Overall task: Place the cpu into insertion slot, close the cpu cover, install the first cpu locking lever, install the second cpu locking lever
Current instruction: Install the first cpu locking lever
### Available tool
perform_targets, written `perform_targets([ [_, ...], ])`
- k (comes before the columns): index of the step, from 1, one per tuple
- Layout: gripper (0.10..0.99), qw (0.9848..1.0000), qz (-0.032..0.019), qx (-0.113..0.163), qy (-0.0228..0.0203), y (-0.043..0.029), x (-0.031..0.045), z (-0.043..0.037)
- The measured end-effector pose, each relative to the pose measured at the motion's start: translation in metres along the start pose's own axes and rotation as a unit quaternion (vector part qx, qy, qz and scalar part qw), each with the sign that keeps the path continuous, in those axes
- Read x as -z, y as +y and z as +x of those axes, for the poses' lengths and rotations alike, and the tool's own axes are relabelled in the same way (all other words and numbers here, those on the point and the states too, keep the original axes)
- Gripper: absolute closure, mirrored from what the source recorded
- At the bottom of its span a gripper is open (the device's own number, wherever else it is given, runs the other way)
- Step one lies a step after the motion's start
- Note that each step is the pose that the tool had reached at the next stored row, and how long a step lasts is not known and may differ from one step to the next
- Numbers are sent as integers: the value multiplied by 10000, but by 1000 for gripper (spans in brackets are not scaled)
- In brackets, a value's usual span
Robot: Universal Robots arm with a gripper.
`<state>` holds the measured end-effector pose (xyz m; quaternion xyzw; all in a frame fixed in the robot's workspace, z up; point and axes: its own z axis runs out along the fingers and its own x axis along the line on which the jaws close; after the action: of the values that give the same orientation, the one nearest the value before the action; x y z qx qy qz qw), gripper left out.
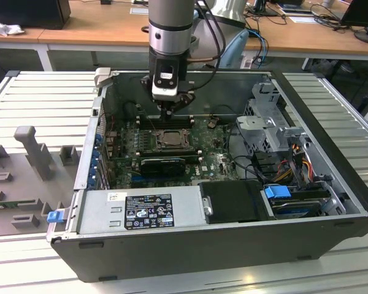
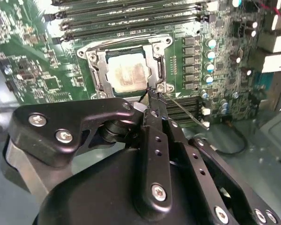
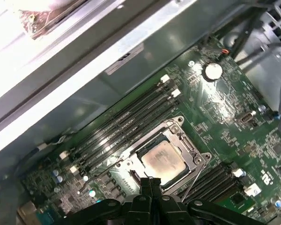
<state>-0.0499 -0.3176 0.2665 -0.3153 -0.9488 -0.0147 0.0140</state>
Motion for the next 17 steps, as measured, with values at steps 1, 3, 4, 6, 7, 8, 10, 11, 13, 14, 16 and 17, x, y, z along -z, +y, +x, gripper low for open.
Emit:
perform_targets([
  [1, 980, 10000, -1, 23, 0, -7, -1, 9],
  [3, 980, 10000, 1, 53, 1, -39, -2, 53],
  [4, 980, 10000, 3, 96, 2, -41, -2, 56],
  [6, 980, 9996, 10, 270, 5, -42, -2, 56],
  [7, 980, 9987, 6, 511, -8, -42, -4, 56],
  [8, 980, 9981, -50, 611, -97, -42, -6, 56],
  [10, 980, 9972, -79, 729, -142, -41, -8, 56],
  [11, 980, 9965, -81, 815, -144, -41, -9, 55],
  [13, 980, 9949, -78, 995, -142, -42, -10, 56],
  [14, 980, 9940, -75, 1082, -139, -42, -11, 56],
  [16, 980, 9901, -69, 1396, -129, -42, -15, 55],
  [17, 980, 9882, -67, 1522, -125, -42, -16, 56],
])
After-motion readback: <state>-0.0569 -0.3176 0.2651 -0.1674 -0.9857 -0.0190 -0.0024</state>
